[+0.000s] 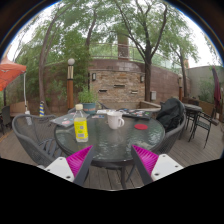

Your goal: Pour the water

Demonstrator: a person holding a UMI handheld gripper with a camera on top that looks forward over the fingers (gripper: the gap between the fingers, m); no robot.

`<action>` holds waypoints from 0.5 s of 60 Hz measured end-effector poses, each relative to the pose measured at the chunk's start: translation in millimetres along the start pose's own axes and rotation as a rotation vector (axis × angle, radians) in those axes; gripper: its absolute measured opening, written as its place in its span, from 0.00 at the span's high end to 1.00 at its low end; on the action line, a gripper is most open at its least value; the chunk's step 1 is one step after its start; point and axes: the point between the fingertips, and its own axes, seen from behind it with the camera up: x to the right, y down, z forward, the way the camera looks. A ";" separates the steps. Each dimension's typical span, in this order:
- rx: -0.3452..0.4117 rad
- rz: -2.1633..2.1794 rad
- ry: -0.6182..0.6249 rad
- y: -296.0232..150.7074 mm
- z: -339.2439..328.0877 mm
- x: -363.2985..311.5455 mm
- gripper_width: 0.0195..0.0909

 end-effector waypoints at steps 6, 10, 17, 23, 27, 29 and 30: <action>0.040 0.002 -0.066 -0.6 43.4 -28.8 0.10; 0.063 -0.008 -0.077 -11.6 68.3 -57.2 0.10; 0.105 -0.010 -0.069 -32.0 115.0 -96.3 0.10; 0.101 0.007 -0.083 -34.7 154.5 -125.1 0.10; 0.093 -0.004 -0.086 -35.6 177.5 -135.2 0.10; 0.097 -0.015 -0.077 -39.8 185.4 -135.9 0.10; 0.102 -0.022 -0.073 -42.2 189.1 -136.6 0.10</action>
